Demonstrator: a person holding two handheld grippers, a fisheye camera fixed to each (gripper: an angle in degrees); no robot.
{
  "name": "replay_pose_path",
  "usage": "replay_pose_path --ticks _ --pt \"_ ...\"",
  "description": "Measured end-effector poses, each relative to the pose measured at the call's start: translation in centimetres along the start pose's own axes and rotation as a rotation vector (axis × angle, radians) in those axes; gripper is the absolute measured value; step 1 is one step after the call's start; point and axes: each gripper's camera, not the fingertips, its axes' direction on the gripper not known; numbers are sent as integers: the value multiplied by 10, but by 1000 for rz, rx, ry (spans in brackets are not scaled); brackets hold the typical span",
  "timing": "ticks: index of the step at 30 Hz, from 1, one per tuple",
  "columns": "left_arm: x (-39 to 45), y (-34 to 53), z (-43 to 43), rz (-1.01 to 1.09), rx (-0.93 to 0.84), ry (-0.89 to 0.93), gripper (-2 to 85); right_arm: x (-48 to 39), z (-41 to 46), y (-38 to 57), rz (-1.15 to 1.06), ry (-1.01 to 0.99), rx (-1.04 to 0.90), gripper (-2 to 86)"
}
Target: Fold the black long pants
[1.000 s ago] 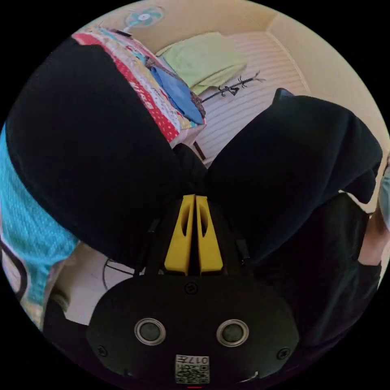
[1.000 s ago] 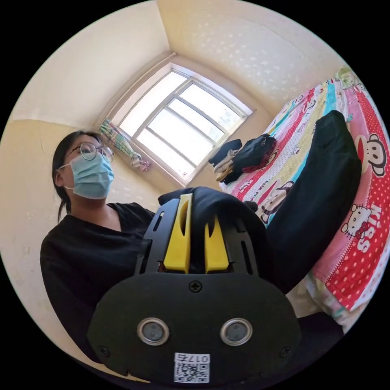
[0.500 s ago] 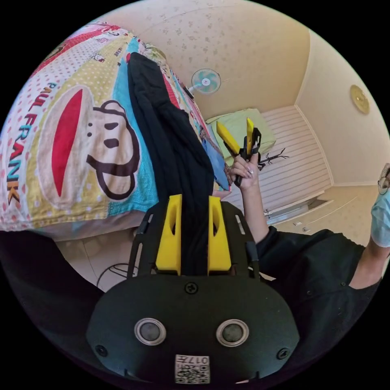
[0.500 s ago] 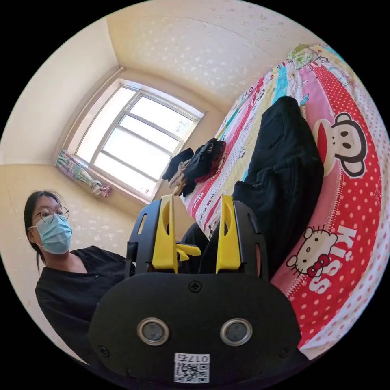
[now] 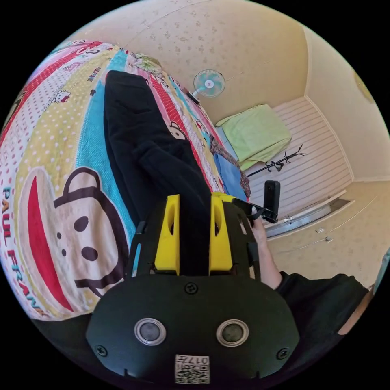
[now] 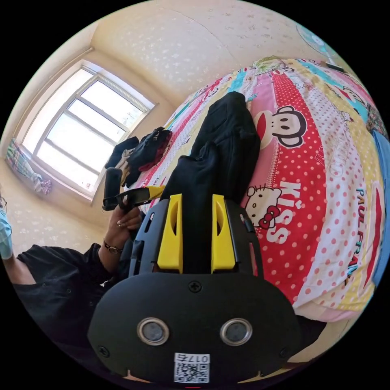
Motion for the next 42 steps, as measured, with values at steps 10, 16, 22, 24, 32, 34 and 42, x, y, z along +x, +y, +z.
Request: replay_pose_path --ticks 10,16,22,24,32,34,42 --pt "-10 -49 -14 -21 87 74 60 -7 35 -62 -37 55 -101 55" --pt "14 -86 -1 123 24 -135 54 -5 -3 -49 -19 51 121 42" --pt "-45 -52 7 -121 14 -15 163 40 6 -30 145 15 55 116" --pt "-43 -26 0 -116 60 18 165 47 0 -16 163 -68 98 120" --pt "-18 11 32 -24 -99 60 90 28 12 -11 53 -185 78 56" --pt "-1 20 8 36 -28 31 81 7 1 -13 -17 -179 124 53" --pt "-27 51 -19 -62 83 -258 135 21 -9 -23 58 -68 27 113"
